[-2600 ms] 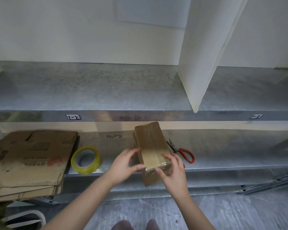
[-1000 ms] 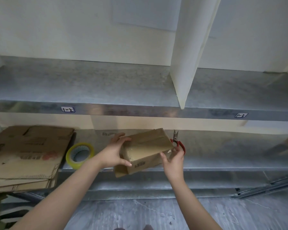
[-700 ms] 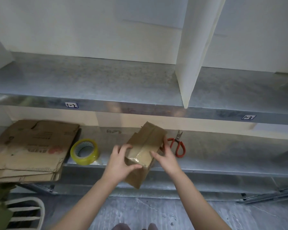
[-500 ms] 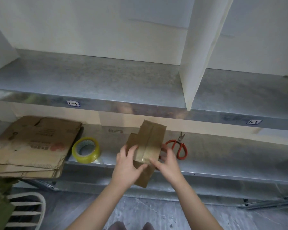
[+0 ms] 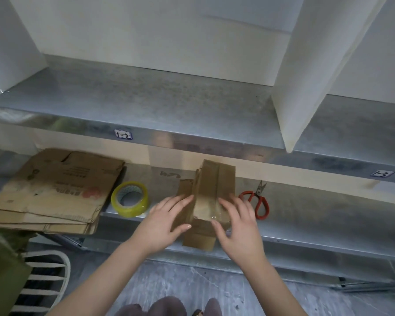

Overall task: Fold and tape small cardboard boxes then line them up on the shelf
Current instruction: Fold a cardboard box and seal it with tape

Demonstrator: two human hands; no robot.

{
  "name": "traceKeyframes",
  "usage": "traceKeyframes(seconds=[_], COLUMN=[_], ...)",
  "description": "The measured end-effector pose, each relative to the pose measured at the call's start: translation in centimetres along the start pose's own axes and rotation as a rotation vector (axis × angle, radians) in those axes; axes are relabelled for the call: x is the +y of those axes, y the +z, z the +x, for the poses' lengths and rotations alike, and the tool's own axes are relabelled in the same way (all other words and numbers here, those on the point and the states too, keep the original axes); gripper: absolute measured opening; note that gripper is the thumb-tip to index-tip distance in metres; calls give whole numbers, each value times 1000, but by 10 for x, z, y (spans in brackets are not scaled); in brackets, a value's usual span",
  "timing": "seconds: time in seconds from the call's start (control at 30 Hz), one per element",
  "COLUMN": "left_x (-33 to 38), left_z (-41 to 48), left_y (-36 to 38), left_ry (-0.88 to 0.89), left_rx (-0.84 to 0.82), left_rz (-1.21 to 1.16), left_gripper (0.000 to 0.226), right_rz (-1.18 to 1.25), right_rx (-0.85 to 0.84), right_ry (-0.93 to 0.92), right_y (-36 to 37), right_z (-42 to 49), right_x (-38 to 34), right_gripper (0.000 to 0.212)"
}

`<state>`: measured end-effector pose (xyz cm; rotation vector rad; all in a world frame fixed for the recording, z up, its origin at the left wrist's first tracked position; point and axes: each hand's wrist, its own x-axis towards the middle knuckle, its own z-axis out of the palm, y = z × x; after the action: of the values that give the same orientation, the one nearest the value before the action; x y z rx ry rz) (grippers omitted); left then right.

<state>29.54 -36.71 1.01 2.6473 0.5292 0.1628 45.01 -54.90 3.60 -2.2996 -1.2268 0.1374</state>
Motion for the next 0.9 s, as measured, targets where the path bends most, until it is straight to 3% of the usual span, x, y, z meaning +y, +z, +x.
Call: traceKeyframes(seconds=[0.13, 0.3, 0.43, 0.6, 0.8, 0.9], left_x=[-47, -116, -156, -184, -196, -202], left_z=[-16, -30, -29, -16, -10, -9], left_y=[-24, -53, -48, -30, -18, -16], left_ry=[39, 85, 127, 77, 136, 138], left_rx=[-20, -97, -160, -261, -260, -249], left_rz=[222, 374, 414, 425, 319, 283], left_gripper=[64, 73, 58, 59, 49, 44], right_rz=[-38, -45, -106, -167, -173, -162], right_rx=[73, -26, -216, -328, -298, -268], right_ry=[-201, -259, -81, 176, 307, 359], right_y=[5, 71, 136, 182, 196, 201], right_z=[-3, 17, 29, 36, 56, 60], right_x=[-51, -121, -130, -110, -116, -122], right_gripper=[40, 43, 51, 54, 52, 41])
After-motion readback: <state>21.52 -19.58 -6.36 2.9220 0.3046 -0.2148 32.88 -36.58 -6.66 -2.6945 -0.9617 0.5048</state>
